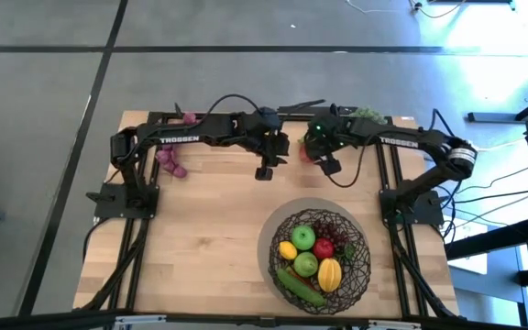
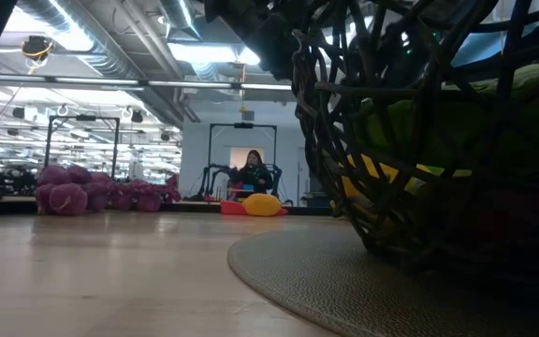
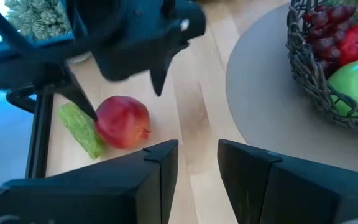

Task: Build produce basket
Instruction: Put the red pomegranate into the wire basket

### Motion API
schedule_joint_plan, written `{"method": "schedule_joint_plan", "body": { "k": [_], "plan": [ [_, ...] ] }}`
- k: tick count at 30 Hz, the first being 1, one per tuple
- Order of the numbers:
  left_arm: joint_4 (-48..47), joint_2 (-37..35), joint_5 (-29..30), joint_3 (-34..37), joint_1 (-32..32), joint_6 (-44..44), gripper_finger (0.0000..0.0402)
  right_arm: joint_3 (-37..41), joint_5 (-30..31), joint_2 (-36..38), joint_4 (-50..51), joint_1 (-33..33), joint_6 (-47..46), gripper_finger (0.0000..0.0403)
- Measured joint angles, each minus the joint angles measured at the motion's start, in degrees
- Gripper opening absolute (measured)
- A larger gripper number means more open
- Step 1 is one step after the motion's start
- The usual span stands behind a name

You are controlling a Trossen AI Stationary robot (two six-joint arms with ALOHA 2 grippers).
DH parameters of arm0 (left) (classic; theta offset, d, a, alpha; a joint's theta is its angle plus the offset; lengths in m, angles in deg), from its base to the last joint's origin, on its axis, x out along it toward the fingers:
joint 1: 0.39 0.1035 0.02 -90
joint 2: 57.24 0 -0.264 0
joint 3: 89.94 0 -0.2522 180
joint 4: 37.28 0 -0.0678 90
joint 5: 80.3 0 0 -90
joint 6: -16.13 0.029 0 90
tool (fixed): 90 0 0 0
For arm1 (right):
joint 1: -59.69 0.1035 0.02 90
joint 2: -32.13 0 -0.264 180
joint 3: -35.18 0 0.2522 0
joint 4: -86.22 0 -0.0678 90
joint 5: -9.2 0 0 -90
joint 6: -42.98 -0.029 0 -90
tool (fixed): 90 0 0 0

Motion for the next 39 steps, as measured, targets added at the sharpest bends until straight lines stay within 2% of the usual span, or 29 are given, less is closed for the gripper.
{"method": "schedule_joint_plan", "body": {
  "k": [5,12,22,39],
  "plan": [
    [-0.02,0.00,-0.04,0.00,-0.09,-0.02,0.0103,0.00,0.00,-3.93,-0.87,-1.64,1.94,0.0379],
    [-0.02,0.00,-0.10,0.00,-0.68,-0.31,0.0103,0.01,2.93,-8.23,-1.75,-2.87,5.04,0.0379],
    [-0.04,0.00,-0.08,0.00,-0.79,-0.36,0.0103,-0.09,3.84,-9.57,-2.38,-2.95,7.53,0.0379],
    [-0.05,0.00,-0.05,0.00,-0.79,-0.44,0.0103,0.02,3.59,-9.77,-4.67,-2.86,-3.36,0.0379]
  ]
}}
